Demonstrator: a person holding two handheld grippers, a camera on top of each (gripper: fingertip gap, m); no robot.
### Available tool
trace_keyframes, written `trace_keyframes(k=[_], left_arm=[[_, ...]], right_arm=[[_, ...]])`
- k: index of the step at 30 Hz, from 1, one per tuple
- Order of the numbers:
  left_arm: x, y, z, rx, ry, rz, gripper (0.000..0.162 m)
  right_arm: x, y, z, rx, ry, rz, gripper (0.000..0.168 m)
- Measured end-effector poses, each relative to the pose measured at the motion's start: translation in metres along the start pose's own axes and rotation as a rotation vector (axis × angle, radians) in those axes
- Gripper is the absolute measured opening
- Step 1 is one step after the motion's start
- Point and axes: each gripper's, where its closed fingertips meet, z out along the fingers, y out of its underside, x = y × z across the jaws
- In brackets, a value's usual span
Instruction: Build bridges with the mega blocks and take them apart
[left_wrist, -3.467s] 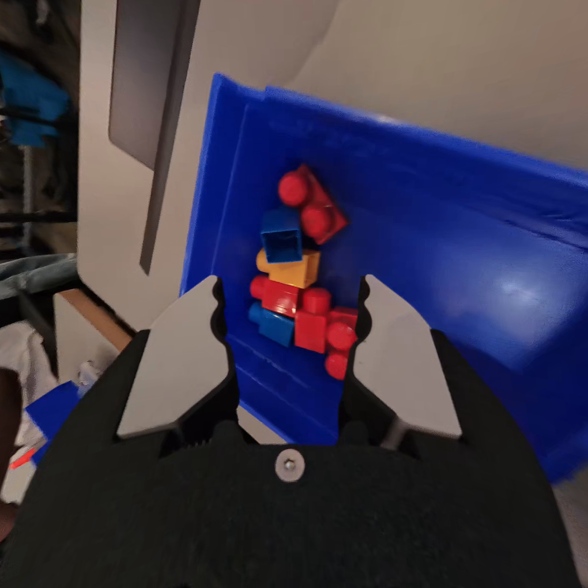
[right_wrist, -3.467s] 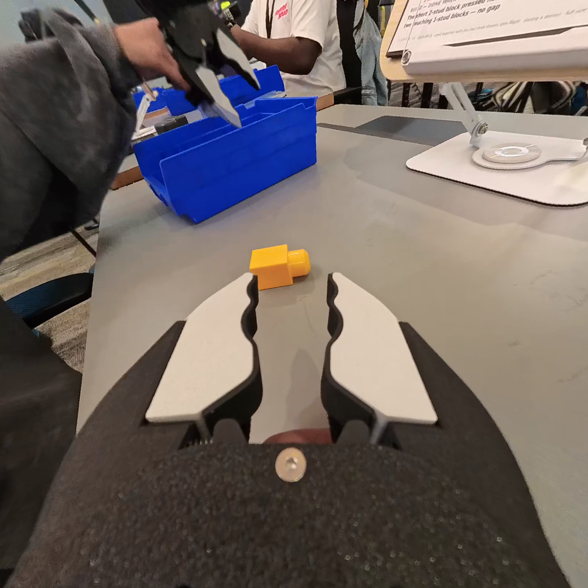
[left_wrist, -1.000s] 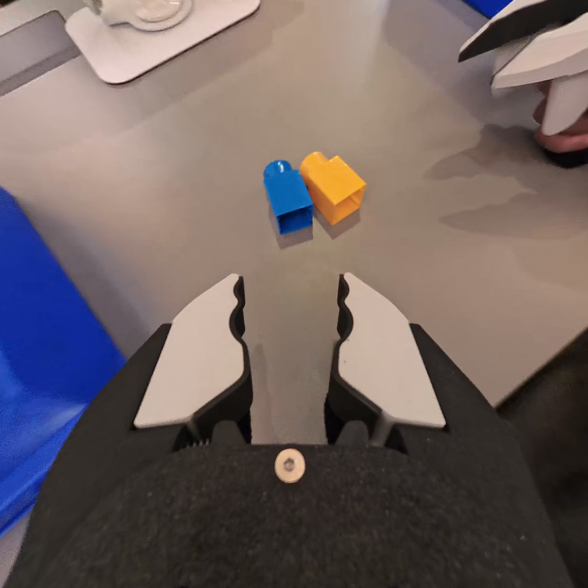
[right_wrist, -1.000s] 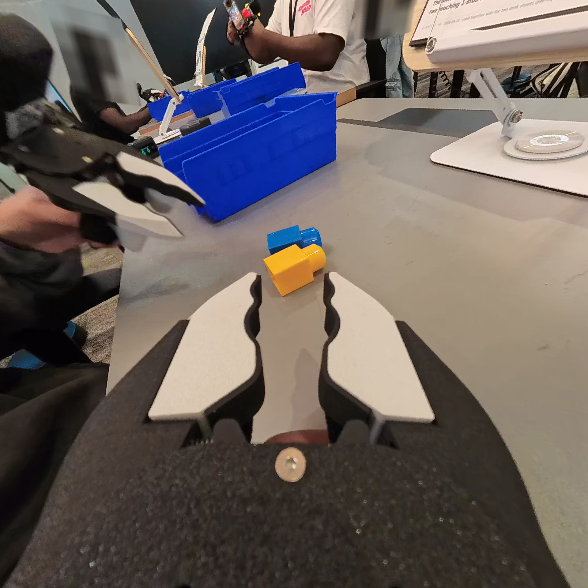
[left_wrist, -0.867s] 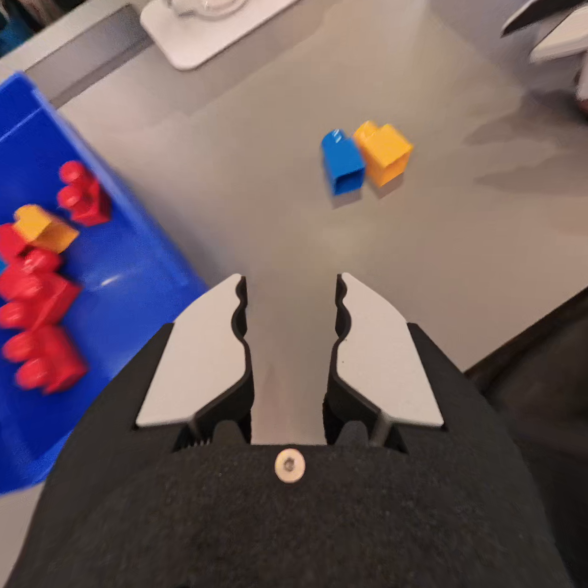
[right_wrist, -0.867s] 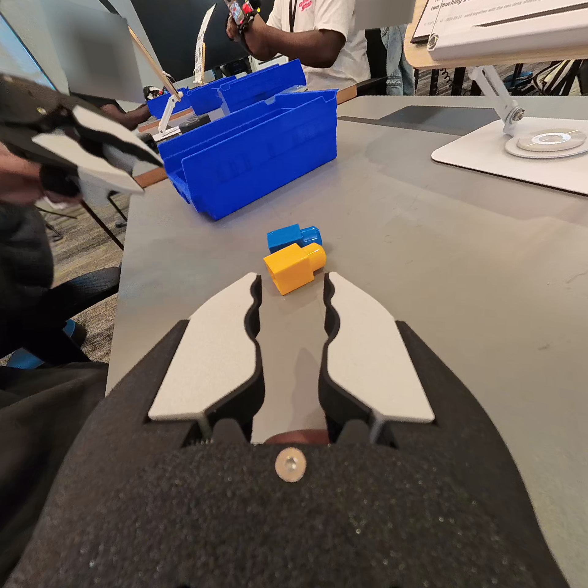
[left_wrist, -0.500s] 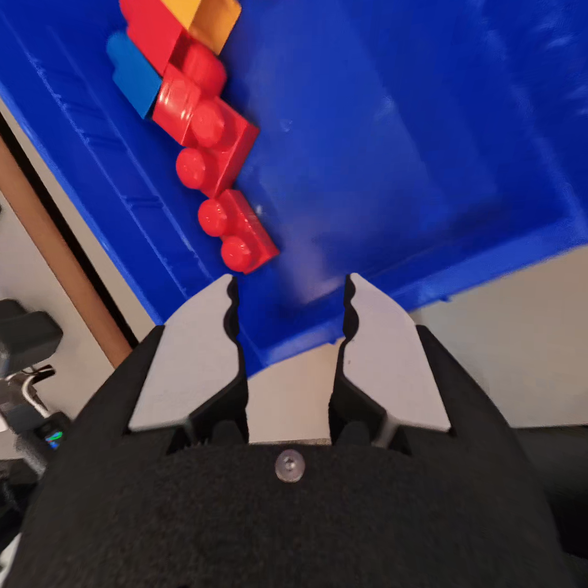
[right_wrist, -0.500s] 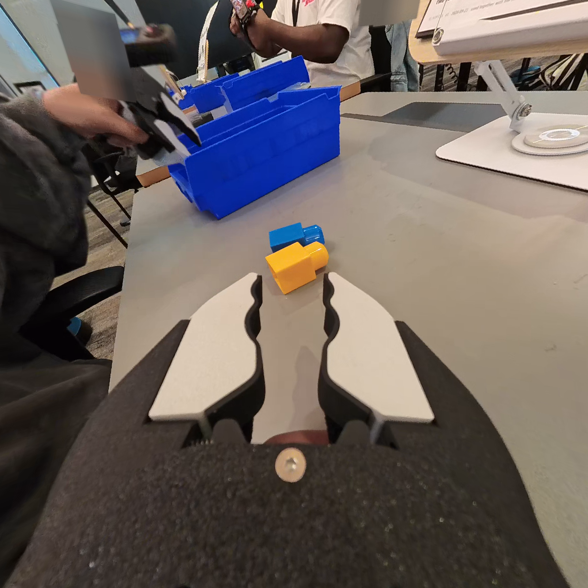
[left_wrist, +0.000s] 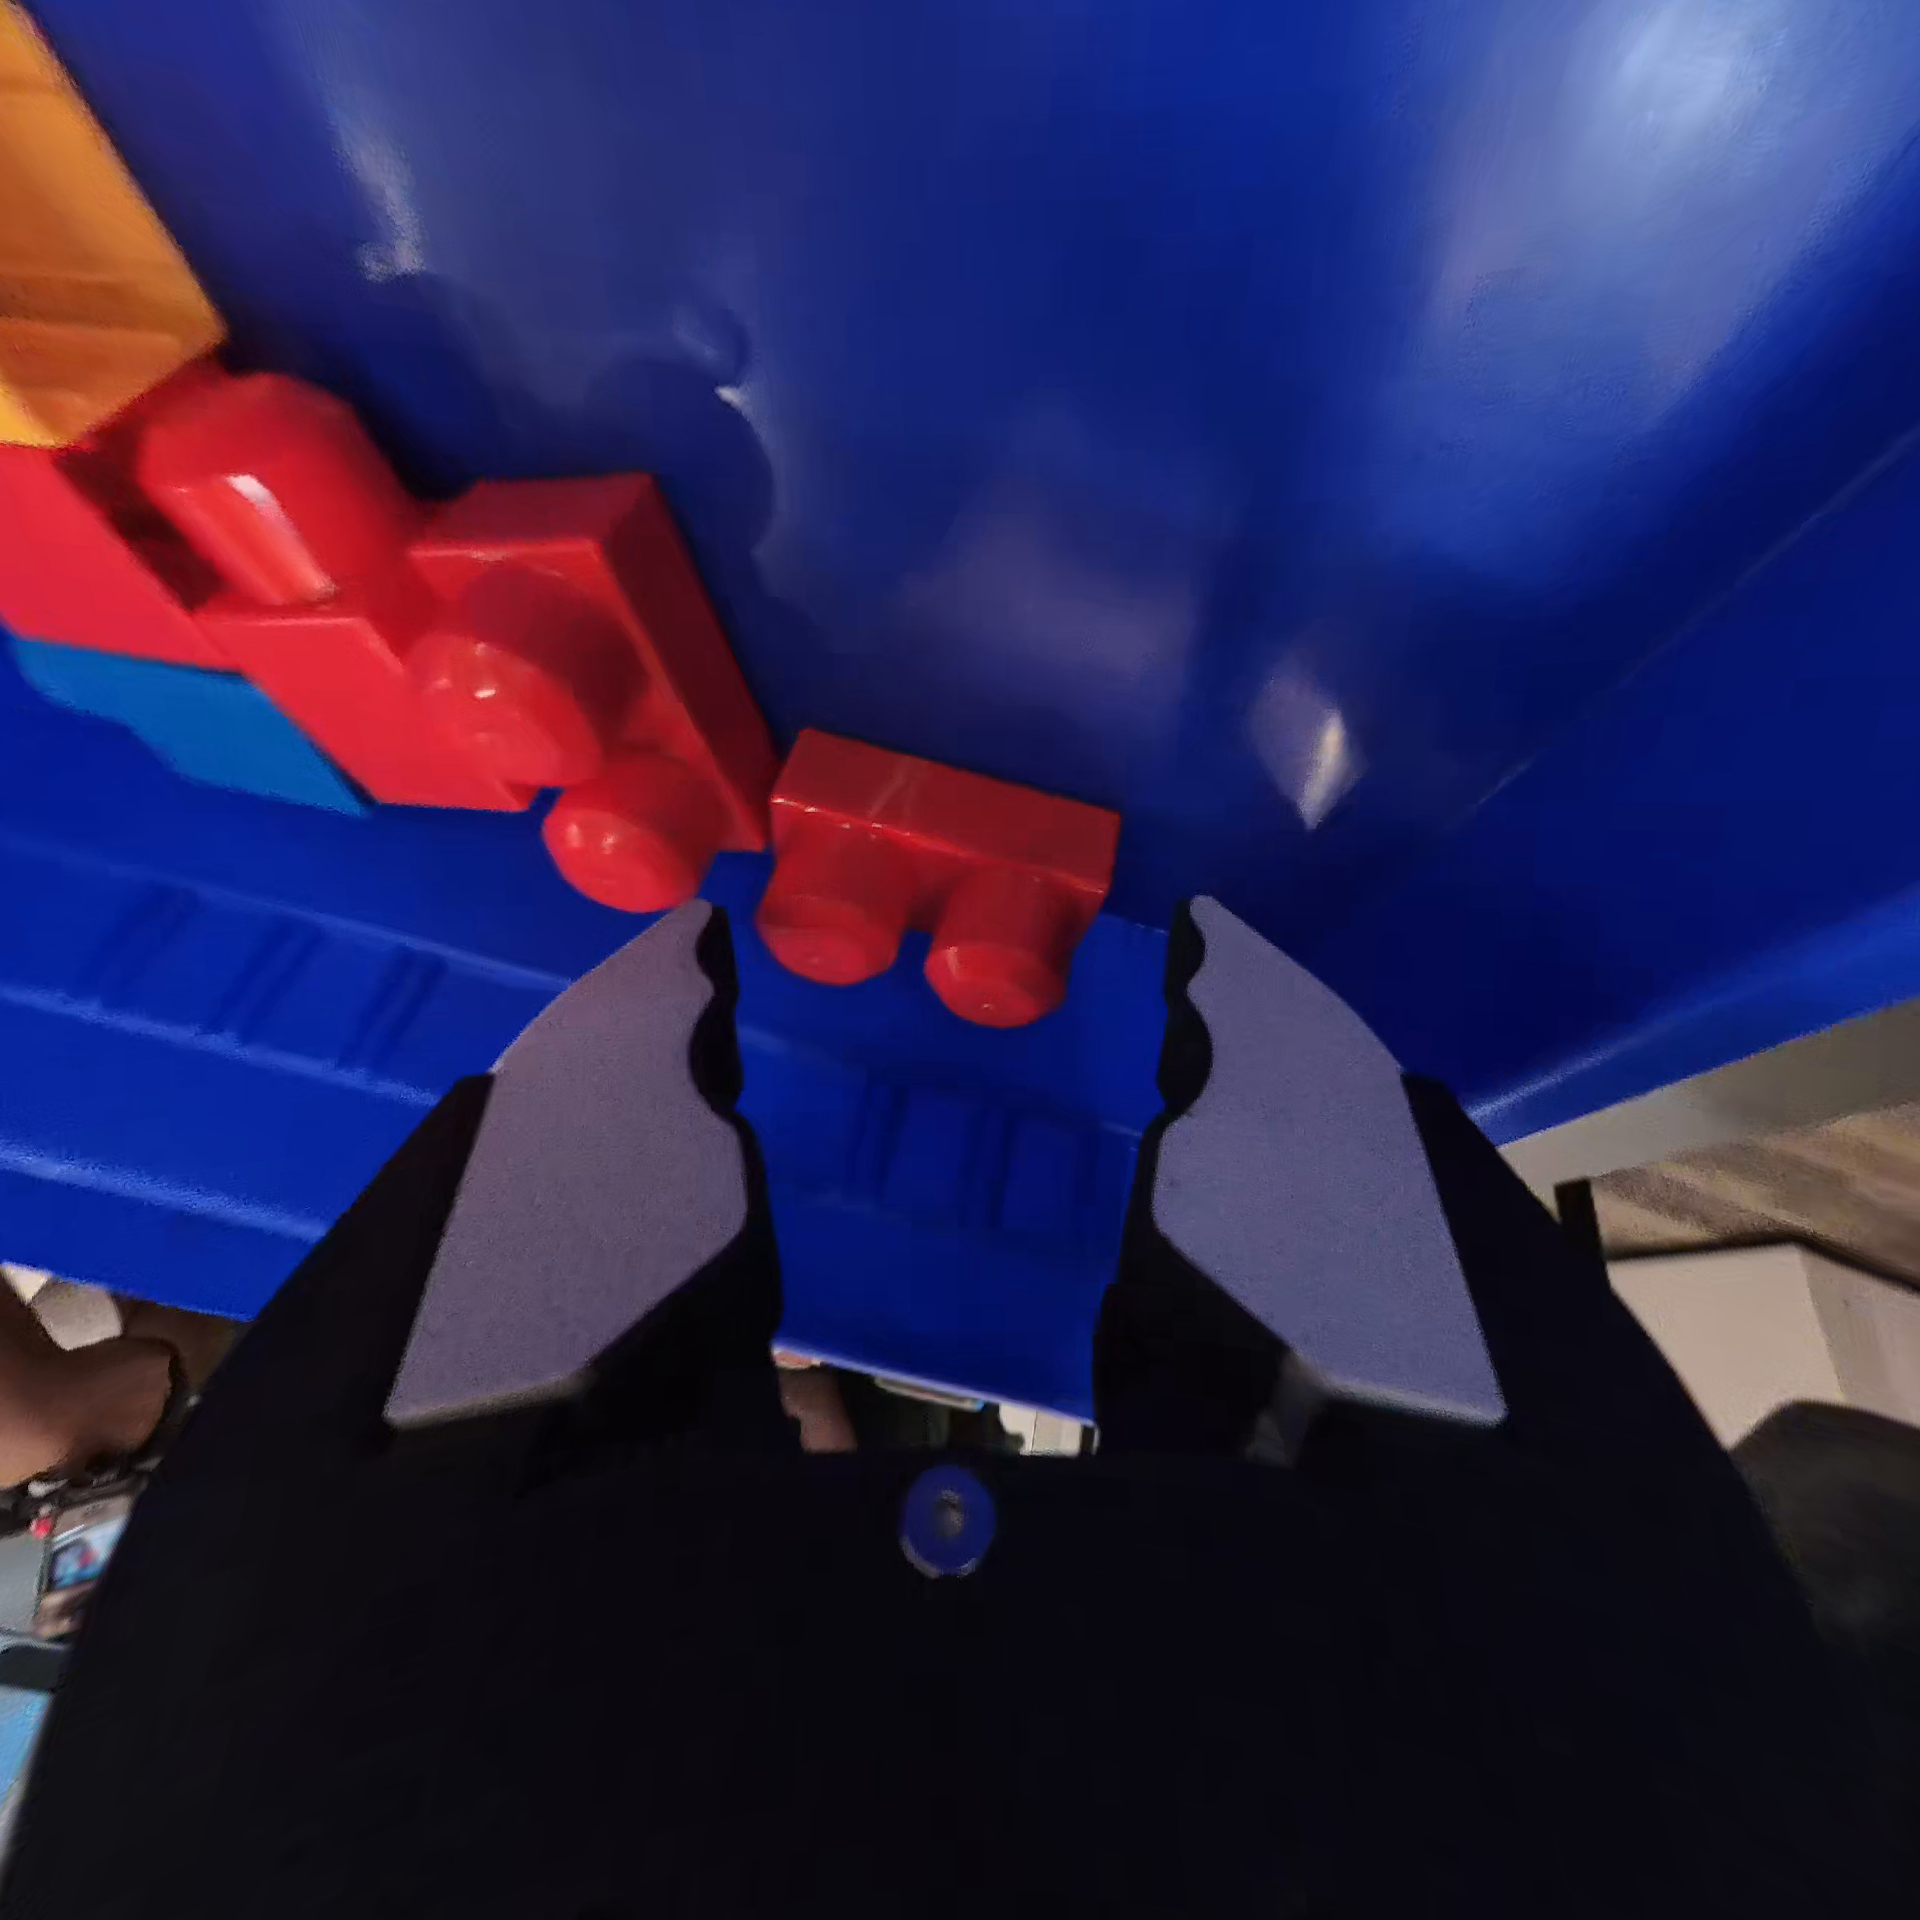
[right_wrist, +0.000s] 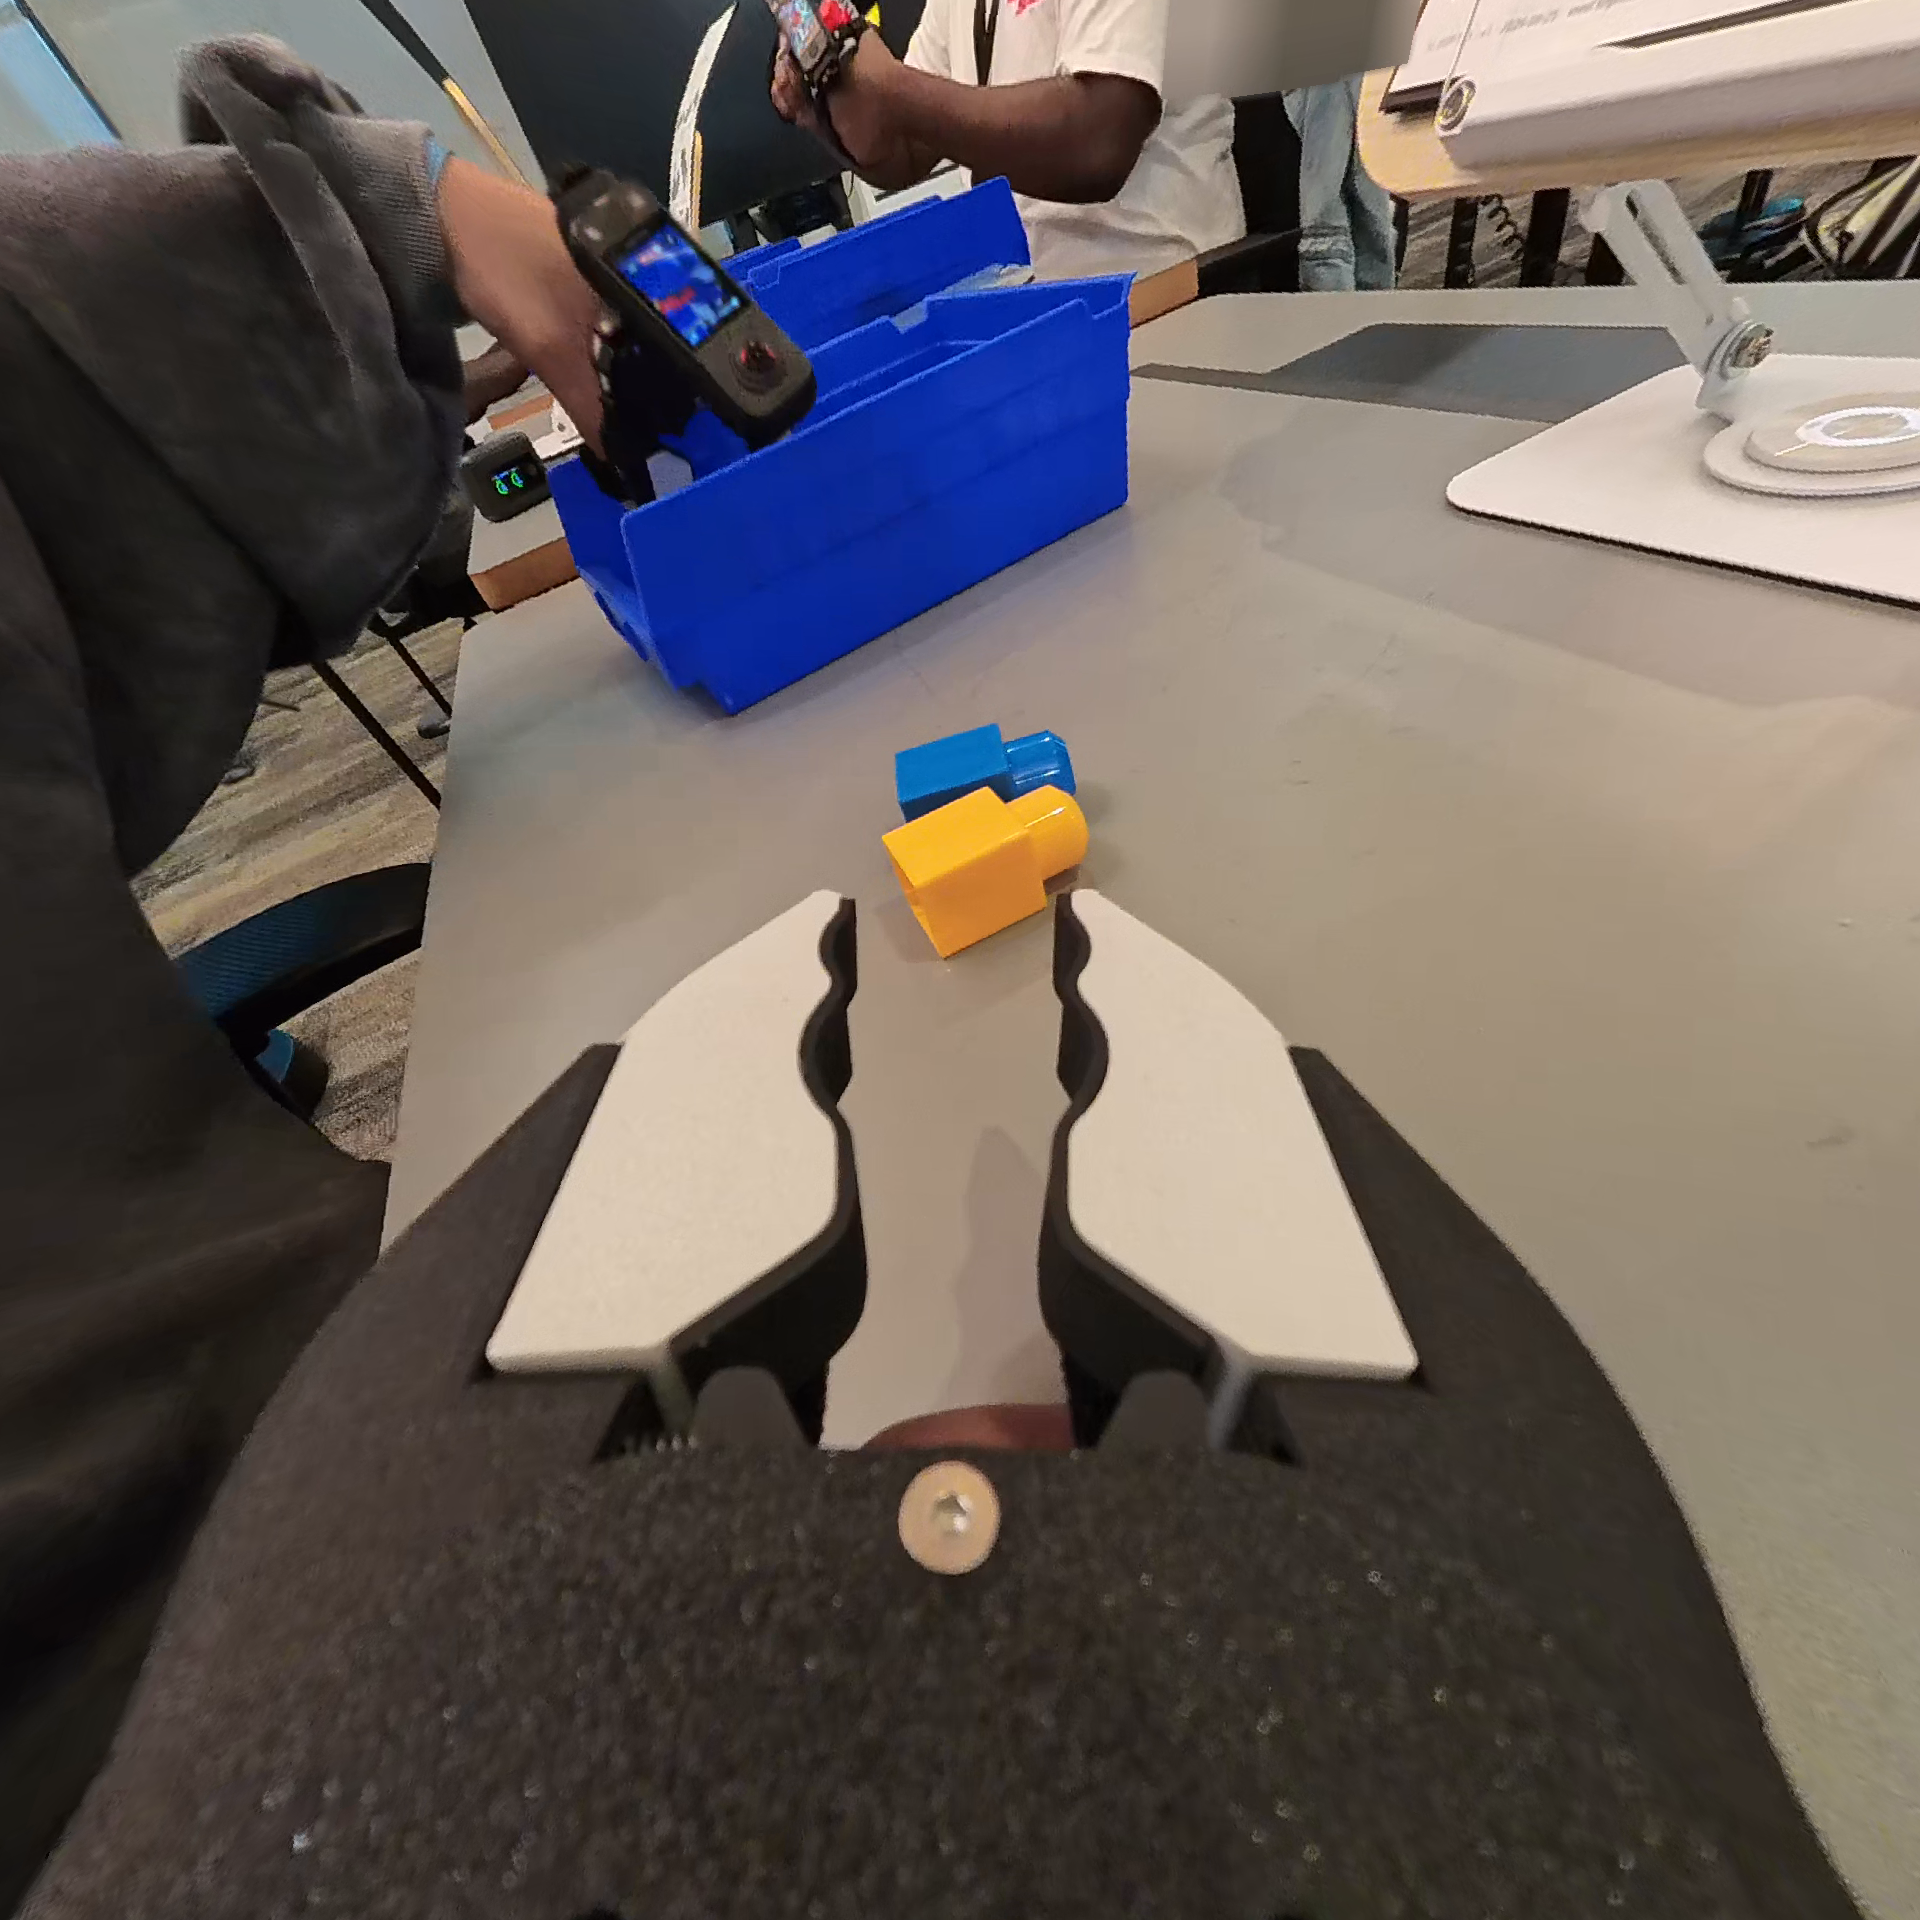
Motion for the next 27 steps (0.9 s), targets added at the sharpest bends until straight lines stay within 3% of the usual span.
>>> trace_keyframes(k=[3, 8, 11, 15, 21, 27], left_arm=[[0.007, 0.009, 0.011, -0.079, 0.045, 0.026, 0.07], [0.008, 0.01, 0.003, -0.071, 0.031, 0.024, 0.068], [0.009, 0.012, -0.028, -0.018, -0.001, 0.01, 0.068], [0.005, -0.011, -0.107, 0.172, -0.112, 0.026, 0.066], [0.019, -0.117, -0.216, 0.424, -0.261, 0.253, 0.065], [0.036, -0.267, -0.231, 0.442, -0.258, 0.5, 0.065]], right_arm=[[0.0, -0.001, 0.0, 0.005, -0.003, 0.008, 0.036], [0.0, 0.0, 0.0, 0.0, -0.005, 0.009, 0.036], [0.0, 0.0, 0.0, -0.002, -0.004, 0.005, 0.036], [-0.001, 0.001, 0.001, -0.013, -0.004, -0.004, 0.036], [-0.002, 0.002, 0.002, -0.019, -0.003, -0.016, 0.036], [-0.003, -0.001, -0.001, 0.006, -0.004, -0.025, 0.036]])
